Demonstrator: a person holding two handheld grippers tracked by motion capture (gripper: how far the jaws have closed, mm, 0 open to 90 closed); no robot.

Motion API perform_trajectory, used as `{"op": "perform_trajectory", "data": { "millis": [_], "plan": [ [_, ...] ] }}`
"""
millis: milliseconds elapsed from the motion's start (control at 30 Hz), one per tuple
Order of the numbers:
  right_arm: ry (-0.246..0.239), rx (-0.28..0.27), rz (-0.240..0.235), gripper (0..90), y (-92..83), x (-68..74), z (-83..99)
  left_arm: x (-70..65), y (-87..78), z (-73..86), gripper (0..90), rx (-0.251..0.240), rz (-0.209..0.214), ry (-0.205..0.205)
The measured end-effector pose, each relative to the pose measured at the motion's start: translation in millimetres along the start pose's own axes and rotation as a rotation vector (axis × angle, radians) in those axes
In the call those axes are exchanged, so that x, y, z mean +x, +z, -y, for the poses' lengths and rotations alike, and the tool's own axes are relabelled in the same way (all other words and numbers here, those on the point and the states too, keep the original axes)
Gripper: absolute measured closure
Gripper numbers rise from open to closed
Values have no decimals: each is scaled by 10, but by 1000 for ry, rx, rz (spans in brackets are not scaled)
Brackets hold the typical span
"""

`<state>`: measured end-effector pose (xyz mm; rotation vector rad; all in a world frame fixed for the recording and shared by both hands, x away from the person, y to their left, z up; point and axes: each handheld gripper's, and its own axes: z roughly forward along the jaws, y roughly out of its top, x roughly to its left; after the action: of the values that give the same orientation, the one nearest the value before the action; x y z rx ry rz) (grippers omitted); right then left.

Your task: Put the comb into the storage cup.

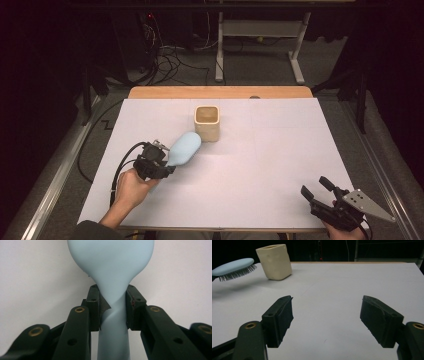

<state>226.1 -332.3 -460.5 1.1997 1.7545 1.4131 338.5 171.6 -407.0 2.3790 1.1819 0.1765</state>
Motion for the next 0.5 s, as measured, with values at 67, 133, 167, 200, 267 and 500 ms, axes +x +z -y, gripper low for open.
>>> {"op": "perform_trajectory", "data": {
  "millis": [67, 133, 167, 200, 267, 500],
  "plan": [
    [0, 0, 0, 267, 0, 0, 0, -20, -9, 6, 697, -7, 4, 5],
    [1, 0, 0, 267, 0, 0, 0, -34, -17, 11, 697, -16, 9, 8],
    [1, 0, 0, 267, 0, 0, 0, -43, -25, 13, 697, -18, 14, 11],
    [0, 0, 0, 267, 1, 0, 0, -51, -26, 17, 697, -24, 15, 11],
    [0, 1, 0, 267, 1, 0, 0, -67, -38, 22, 697, -30, 21, 14],
    [-2, 1, 1, 267, 1, 2, 0, -96, -47, 38, 697, -52, 35, 18]
  ]
}}
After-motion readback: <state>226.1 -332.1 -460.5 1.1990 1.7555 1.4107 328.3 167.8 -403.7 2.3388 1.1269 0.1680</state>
